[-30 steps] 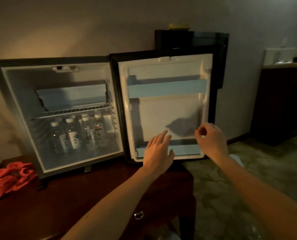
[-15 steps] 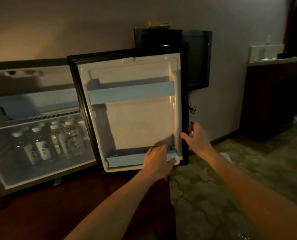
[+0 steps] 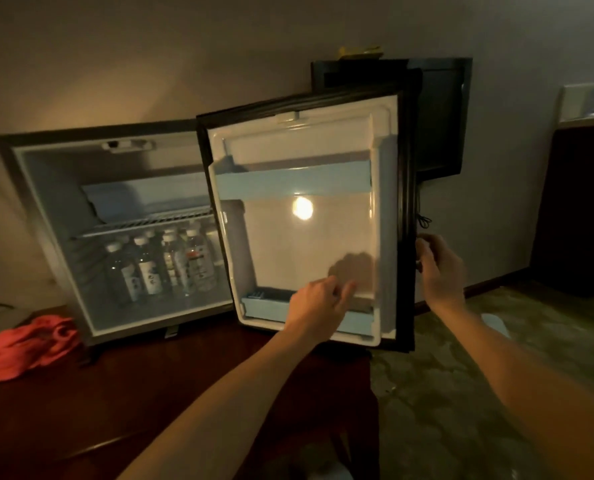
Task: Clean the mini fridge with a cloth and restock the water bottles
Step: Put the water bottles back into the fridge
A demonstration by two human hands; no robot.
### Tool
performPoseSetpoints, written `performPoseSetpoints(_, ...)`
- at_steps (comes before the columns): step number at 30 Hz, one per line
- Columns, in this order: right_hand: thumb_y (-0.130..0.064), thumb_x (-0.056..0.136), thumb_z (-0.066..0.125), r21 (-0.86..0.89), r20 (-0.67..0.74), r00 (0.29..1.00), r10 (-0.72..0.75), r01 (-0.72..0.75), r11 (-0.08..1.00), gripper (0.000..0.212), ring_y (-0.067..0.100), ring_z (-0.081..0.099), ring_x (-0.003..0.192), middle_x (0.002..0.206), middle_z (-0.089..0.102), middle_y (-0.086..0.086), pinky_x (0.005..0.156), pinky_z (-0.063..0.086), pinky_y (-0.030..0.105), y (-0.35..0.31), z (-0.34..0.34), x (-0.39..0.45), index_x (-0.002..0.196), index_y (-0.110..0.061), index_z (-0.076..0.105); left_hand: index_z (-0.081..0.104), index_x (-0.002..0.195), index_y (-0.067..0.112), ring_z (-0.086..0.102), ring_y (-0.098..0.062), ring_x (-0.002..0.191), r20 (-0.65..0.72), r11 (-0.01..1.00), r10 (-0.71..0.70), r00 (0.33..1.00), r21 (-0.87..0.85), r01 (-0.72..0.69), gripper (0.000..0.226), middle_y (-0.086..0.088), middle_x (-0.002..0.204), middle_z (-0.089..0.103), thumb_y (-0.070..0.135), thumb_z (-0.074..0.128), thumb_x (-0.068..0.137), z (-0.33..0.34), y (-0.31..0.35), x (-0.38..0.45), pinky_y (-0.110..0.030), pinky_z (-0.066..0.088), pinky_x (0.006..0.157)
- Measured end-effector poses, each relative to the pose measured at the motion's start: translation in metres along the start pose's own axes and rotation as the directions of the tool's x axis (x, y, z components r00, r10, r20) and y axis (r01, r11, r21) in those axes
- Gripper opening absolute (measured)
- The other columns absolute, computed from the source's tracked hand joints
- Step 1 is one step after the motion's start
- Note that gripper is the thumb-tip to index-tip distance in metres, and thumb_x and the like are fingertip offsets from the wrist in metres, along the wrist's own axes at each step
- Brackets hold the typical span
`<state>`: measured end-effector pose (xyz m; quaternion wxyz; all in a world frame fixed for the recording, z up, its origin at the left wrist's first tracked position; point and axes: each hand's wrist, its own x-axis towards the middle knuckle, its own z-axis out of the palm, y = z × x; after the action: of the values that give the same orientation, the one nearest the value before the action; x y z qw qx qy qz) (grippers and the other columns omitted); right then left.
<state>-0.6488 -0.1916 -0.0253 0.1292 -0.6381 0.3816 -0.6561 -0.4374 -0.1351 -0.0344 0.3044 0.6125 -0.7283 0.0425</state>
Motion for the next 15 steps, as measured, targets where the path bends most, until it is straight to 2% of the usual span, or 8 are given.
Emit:
performPoseSetpoints(2, -0.026, 0.103, 0.043, -0.036, -0.044, 0.997, -0.058, 0.057, 0.998, 0.025, -0.006, 0.057, 0.067, 0.074, 0.058, -0.004, 0.06, 0.044, 0.008, -0.013, -0.001, -0.015, 0.094, -0.008, 0.057, 0.063, 0.088, 0.022, 0.062, -0.02, 0.075, -0.062, 1.0, 0.002, 0.998, -0.006, -0.002, 0.065, 0.0, 0.083, 0.066, 0.072, 0.023, 0.092, -0.022, -0.005, -0.008, -0.038, 0.053, 0.069)
performPoseSetpoints(3, -0.033, 0.102, 0.042, -0.033, -0.056, 0.995, -0.086, 0.084, 0.996, 0.03, -0.003, 0.057, 0.065, 0.072, 0.056, -0.006, 0.059, 0.044, 0.01, -0.021, 0.0, -0.022, 0.092, -0.009, 0.056, 0.062, 0.084, 0.021, 0.061, -0.019, 0.07, -0.09, 1.0, 0.007, 0.996, -0.016, -0.008, 0.07, 0.002, 0.077, 0.063, 0.075, 0.018, 0.09, -0.034, -0.006, -0.013, -0.036, 0.052, 0.065)
performPoseSetpoints(6, -0.048, 0.099, 0.036, -0.028, -0.039, 0.986, -0.159, 0.158, 0.987, 0.038, 0.008, 0.054, 0.055, 0.065, 0.052, -0.005, 0.053, 0.047, 0.032, -0.046, 0.006, -0.037, 0.083, -0.017, 0.051, 0.058, 0.076, 0.017, 0.056, -0.02, 0.061, -0.161, 1.0, 0.004, 0.987, -0.017, -0.007, 0.072, 0.0, 0.068, 0.059, 0.073, 0.015, 0.09, -0.07, -0.011, -0.029, -0.034, 0.047, 0.059)
performPoseSetpoints(9, -0.049, 0.099, 0.038, 0.096, 0.055, 0.963, -0.264, 0.258, 0.961, 0.028, 0.009, 0.052, 0.051, 0.062, 0.05, -0.009, 0.049, 0.041, 0.021, -0.09, 0.023, -0.062, 0.081, -0.029, 0.048, 0.06, 0.074, 0.015, 0.058, -0.022, 0.062, -0.212, 1.0, -0.007, 0.977, -0.019, 0.003, 0.07, -0.002, 0.068, 0.062, 0.069, 0.018, 0.092, -0.103, -0.019, -0.051, -0.035, 0.047, 0.057)
performPoseSetpoints(12, -0.052, 0.098, 0.04, 0.236, 0.14, 0.929, -0.343, 0.305, 0.923, 0.035, 0.011, 0.057, 0.06, 0.075, 0.056, -0.007, 0.051, 0.046, 0.03, -0.126, 0.053, -0.09, 0.094, -0.021, 0.056, 0.041, 0.059, 0.02, 0.049, -0.025, 0.056, -0.264, 1.0, -0.026, 0.964, -0.019, 0.022, 0.051, 0.003, 0.055, 0.046, 0.055, 0.026, 0.092, -0.134, -0.04, -0.08, -0.034, 0.032, 0.052)
performPoseSetpoints(14, -0.054, 0.096, 0.044, 0.244, 0.172, 0.915, -0.365, 0.319, 0.916, 0.035, 0.011, 0.057, 0.066, 0.079, 0.055, -0.009, 0.055, 0.047, 0.032, -0.143, 0.078, -0.109, 0.092, -0.02, 0.053, 0.042, 0.061, 0.02, 0.051, -0.026, 0.058, -0.313, 0.998, -0.066, 0.947, -0.007, 0.067, 0.053, 0.004, 0.055, 0.046, 0.06, 0.024, 0.091, -0.151, -0.073, -0.103, -0.036, 0.037, 0.053)
performPoseSetpoints(15, -0.053, 0.094, 0.046, 0.235, 0.174, 0.909, -0.38, 0.336, 0.912, 0.033, 0.006, 0.055, 0.067, 0.078, 0.052, -0.013, 0.056, 0.045, 0.027, -0.154, 0.091, -0.119, 0.09, -0.022, 0.052, 0.049, 0.066, 0.018, 0.057, -0.026, 0.062, -0.339, 0.995, -0.096, 0.936, 0.002, 0.103, 0.06, 0.003, 0.058, 0.053, 0.065, 0.021, 0.091, -0.16, -0.094, -0.116, -0.038, 0.043, 0.056)
